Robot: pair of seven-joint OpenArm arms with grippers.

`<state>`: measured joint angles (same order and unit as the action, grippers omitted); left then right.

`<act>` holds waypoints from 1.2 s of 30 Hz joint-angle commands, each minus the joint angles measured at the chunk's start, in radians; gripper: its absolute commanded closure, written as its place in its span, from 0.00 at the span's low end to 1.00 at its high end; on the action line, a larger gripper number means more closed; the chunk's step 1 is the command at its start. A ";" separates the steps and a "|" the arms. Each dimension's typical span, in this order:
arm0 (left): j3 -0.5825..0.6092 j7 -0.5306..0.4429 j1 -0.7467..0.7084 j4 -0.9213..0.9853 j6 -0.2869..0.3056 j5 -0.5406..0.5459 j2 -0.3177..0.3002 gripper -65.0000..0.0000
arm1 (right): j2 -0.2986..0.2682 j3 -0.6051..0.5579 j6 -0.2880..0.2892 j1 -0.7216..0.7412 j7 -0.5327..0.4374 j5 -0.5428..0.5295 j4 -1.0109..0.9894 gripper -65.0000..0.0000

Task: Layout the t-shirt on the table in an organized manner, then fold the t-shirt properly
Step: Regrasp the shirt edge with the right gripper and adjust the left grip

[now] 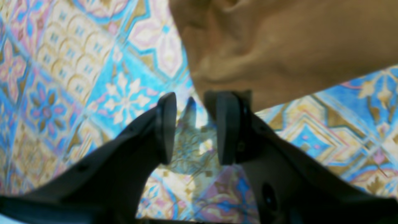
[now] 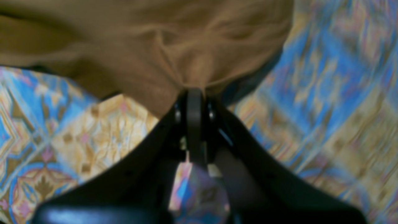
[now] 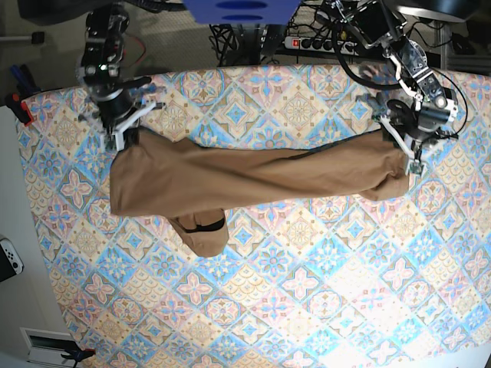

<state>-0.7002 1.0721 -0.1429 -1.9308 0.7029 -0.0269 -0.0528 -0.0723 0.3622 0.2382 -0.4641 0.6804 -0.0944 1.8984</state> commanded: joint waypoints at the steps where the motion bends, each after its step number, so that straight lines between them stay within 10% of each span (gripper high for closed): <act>1: -0.002 -0.007 -0.002 -0.019 -0.005 -0.006 -0.008 0.68 | 0.009 0.002 0.002 0.015 -0.075 -0.012 0.030 1.00; 16: -0.197 -0.343 -0.065 -0.012 -0.005 0.158 0.123 0.49 | 0.024 0.002 0.002 -0.025 -0.161 -0.009 0.030 1.00; 36: -0.190 -0.344 -0.056 0.074 -0.005 0.157 0.074 0.49 | 0.022 0.002 0.002 -0.025 -0.159 -0.009 0.028 1.00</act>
<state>-0.8913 0.7441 -0.2050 -1.8473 0.6964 0.1204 0.0273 -0.0444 0.3611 0.2398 -0.4904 0.5476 -0.0959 1.9083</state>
